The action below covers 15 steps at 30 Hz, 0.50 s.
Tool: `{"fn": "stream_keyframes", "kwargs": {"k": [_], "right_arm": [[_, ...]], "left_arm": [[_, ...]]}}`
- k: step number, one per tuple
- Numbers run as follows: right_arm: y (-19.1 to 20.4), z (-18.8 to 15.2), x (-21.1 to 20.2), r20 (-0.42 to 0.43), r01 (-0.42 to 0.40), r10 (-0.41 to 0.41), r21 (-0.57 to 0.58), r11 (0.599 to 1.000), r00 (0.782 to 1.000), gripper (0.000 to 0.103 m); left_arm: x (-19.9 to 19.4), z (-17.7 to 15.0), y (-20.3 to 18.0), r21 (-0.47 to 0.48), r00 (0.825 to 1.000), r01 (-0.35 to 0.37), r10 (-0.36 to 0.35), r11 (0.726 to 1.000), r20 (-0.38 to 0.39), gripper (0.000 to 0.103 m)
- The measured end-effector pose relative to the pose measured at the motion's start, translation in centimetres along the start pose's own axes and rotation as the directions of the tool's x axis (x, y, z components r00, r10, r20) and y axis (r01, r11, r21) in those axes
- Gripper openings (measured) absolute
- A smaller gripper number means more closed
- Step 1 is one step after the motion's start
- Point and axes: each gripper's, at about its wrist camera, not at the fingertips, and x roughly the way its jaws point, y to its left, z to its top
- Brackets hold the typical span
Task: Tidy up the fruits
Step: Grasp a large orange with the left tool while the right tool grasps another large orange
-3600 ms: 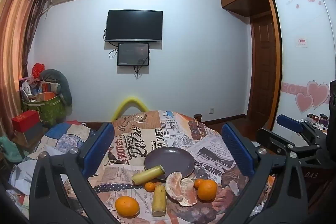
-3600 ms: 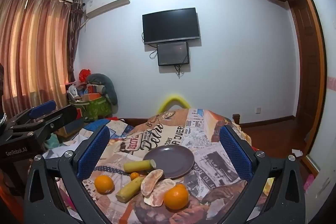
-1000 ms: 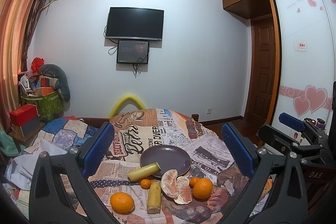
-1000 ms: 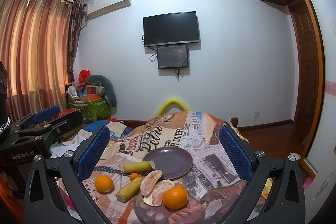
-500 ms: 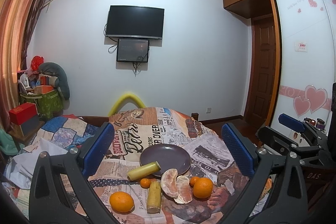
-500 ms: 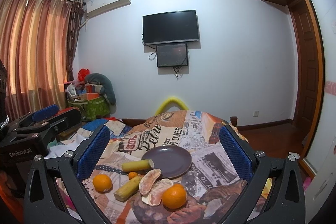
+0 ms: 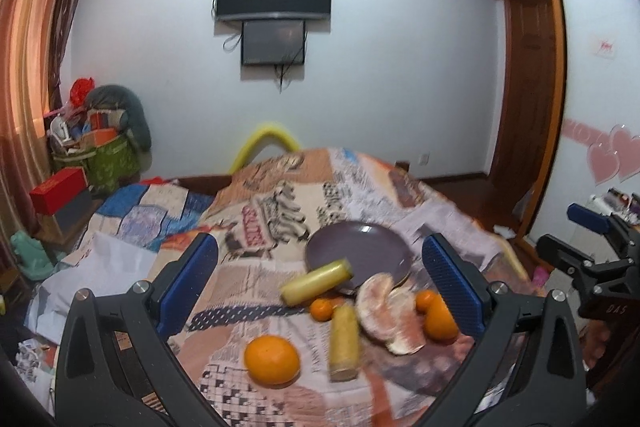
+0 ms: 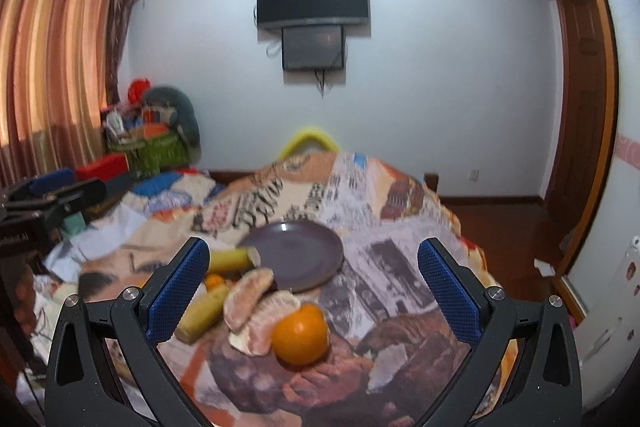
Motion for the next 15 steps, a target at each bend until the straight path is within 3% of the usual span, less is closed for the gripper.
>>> {"fn": "stream_keyframes", "kwargs": {"k": [3, 6, 15], "right_arm": [[-0.4, -0.8, 1.1, -0.053, -0.007, 0.007, 0.001, 1.000, 0.999, 0.103], [-0.8, -2.0, 2.6, -0.118, -0.024, 0.025, 0.006, 1.000, 0.993, 0.103], [-1.9, -4.7, 6.5, -0.281, -0.047, 0.054, 0.031, 0.998, 0.958, 0.103]], "left_arm": [[2.0, -1.4, 1.1, -0.005, 0.998, -0.009, 0.008, 1.000, -0.061, 0.103], [4.1, -2.7, 2.1, -0.010, 0.991, -0.019, 0.018, 1.000, -0.133, 0.095], [9.5, -7.5, 4.9, -0.089, 0.937, -0.028, -0.005, 0.996, -0.348, 0.080]]}}
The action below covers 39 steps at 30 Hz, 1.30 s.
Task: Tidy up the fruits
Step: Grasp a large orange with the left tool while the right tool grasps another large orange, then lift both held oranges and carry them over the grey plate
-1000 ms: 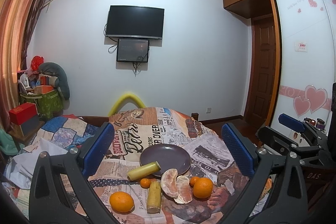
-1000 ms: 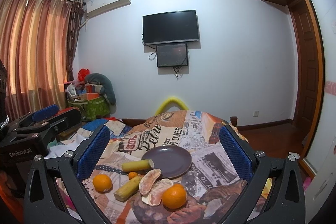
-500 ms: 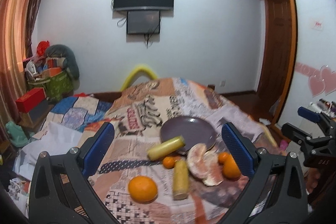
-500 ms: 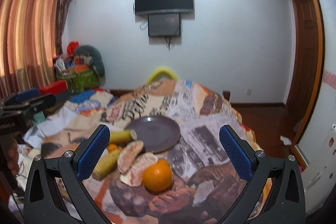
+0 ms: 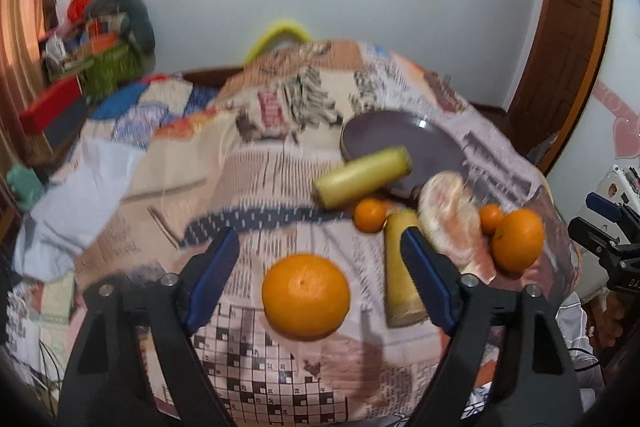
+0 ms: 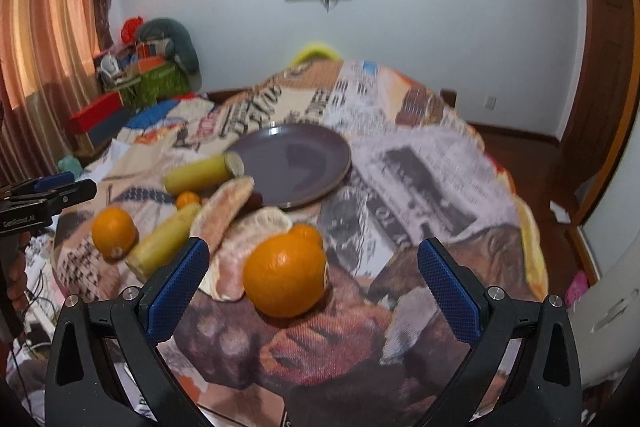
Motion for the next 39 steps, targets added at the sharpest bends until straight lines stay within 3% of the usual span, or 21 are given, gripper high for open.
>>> {"fn": "stream_keyframes", "kwargs": {"k": [11, 17, 26, 35, 39], "right_arm": [[-0.2, -1.1, 4.1, -0.124, -0.066, 0.069, 0.025, 0.998, 0.990, 0.103], [-0.1, -1.2, 5.3, -0.160, -0.112, 0.117, 0.038, 0.993, 0.980, 0.091], [0.0, -1.5, 6.3, -0.200, -0.159, 0.166, 0.051, 0.986, 0.966, 0.066], [0.0, -1.1, 6.2, -0.205, -0.159, 0.169, 0.065, 0.985, 0.964, 0.065], [-0.2, -0.7, 5.5, -0.184, -0.152, 0.161, 0.062, 0.986, 0.970, 0.064]], "left_arm": [[4.3, -2.1, 1.0, -0.053, 0.991, -0.006, -0.001, 0.999, -0.132, 0.077], [5.7, -2.5, 0.8, -0.045, 0.984, 0.014, -0.021, 0.999, -0.174, 0.070], [6.5, -2.8, 1.1, -0.061, 0.981, 0.014, -0.025, 0.998, -0.193, 0.066], [6.3, -2.0, 0.7, -0.048, 0.979, 0.008, -0.018, 0.999, -0.202, 0.064], [5.3, -1.2, 0.5, -0.045, 0.985, 0.008, -0.016, 0.999, -0.171, 0.064]]}}
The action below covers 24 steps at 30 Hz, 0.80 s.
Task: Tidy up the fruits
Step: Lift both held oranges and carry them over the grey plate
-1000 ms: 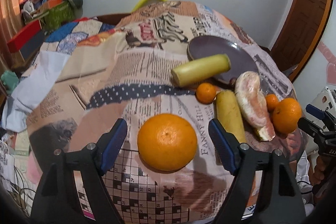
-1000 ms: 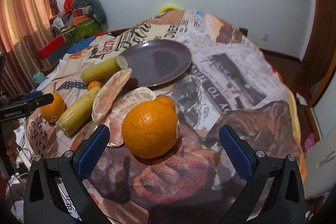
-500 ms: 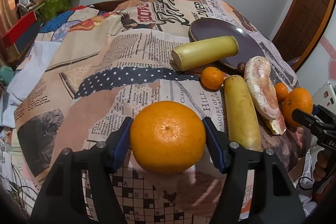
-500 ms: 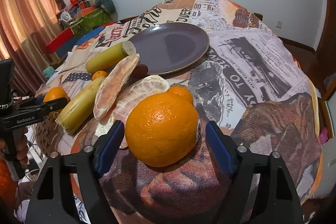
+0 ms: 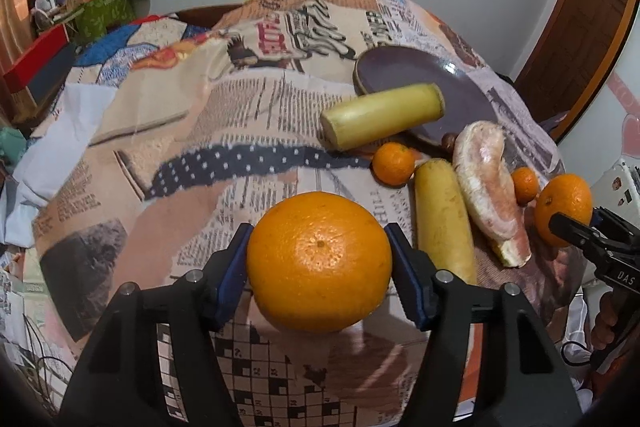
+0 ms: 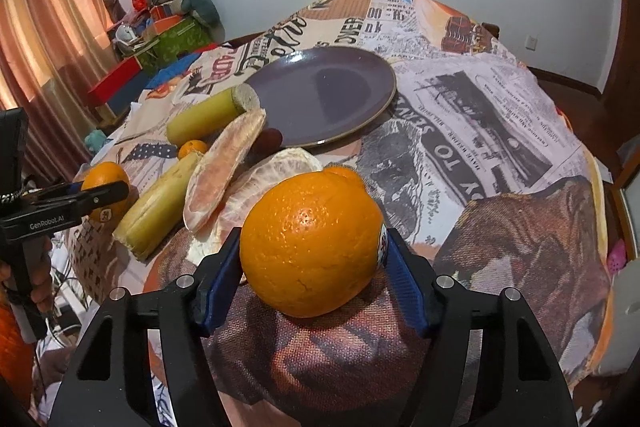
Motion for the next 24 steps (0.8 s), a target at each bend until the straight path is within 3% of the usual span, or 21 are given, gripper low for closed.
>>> {"fn": "stream_keyframes", "kwargs": {"k": [10, 24], "right_arm": [[0.0, 2.0, -2.9, 0.103, 0.015, -0.013, -0.020, 1.000, 0.995, 0.064], [0.5, 6.4, -4.7, 0.262, 0.051, -0.032, -0.066, 0.996, 0.965, 0.064]], "left_arm": [[-3.4, 2.8, -1.6, 0.031, 0.993, 0.024, -0.027, 0.999, 0.115, 0.064], [-4.9, 8.1, -5.5, 0.085, 0.962, 0.082, -0.101, 0.993, 0.253, 0.064]]}}
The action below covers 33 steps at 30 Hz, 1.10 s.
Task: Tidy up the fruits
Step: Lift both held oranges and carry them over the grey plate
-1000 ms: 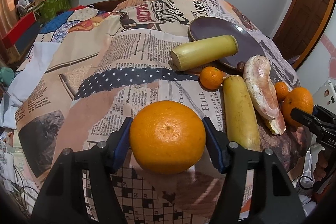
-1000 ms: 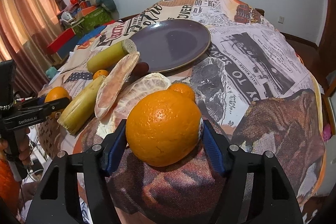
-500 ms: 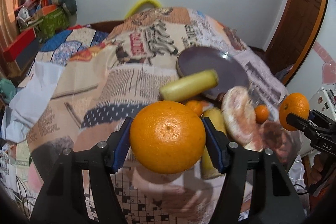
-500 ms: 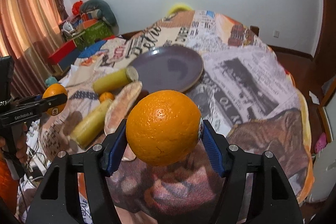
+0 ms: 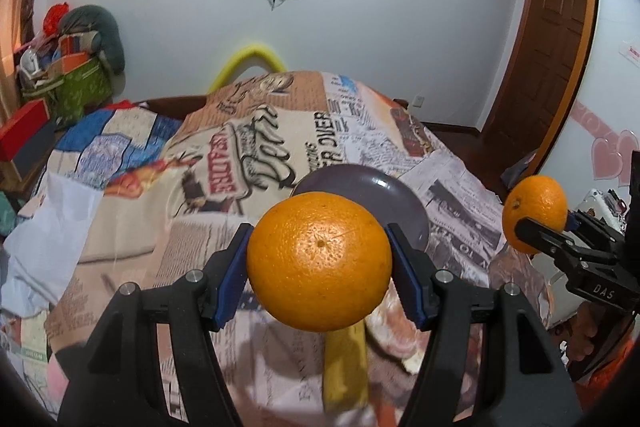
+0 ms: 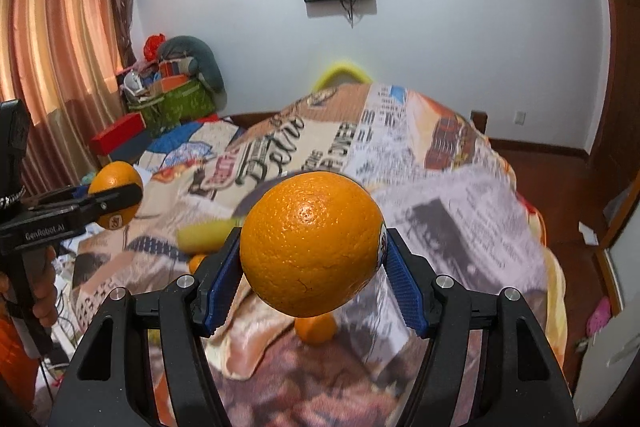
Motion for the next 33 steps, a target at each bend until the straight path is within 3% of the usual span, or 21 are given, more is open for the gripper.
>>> {"fn": "stream_keyframes", "kwargs": {"k": [12, 19, 33], "right_arm": [[-0.9, 3.0, 3.0, 0.054, 0.014, -0.013, -0.030, 0.999, 0.998, 0.064], [-1.3, 3.9, 5.4, 0.052, 0.005, -0.003, -0.035, 0.999, 0.999, 0.064], [-2.6, 4.4, 12.4, -0.052, 0.008, -0.010, -0.054, 0.998, 0.999, 0.064]], "left_arm": [[3.3, 4.1, -1.0, 0.031, 0.999, 0.012, -0.013, 0.999, 0.037, 0.064], [6.8, 5.2, -0.8, 0.036, 1.000, 0.023, -0.023, 0.999, 0.002, 0.064], [15.4, 5.8, 0.1, 0.037, 0.995, -0.002, 0.006, 0.999, -0.096, 0.064]]}}
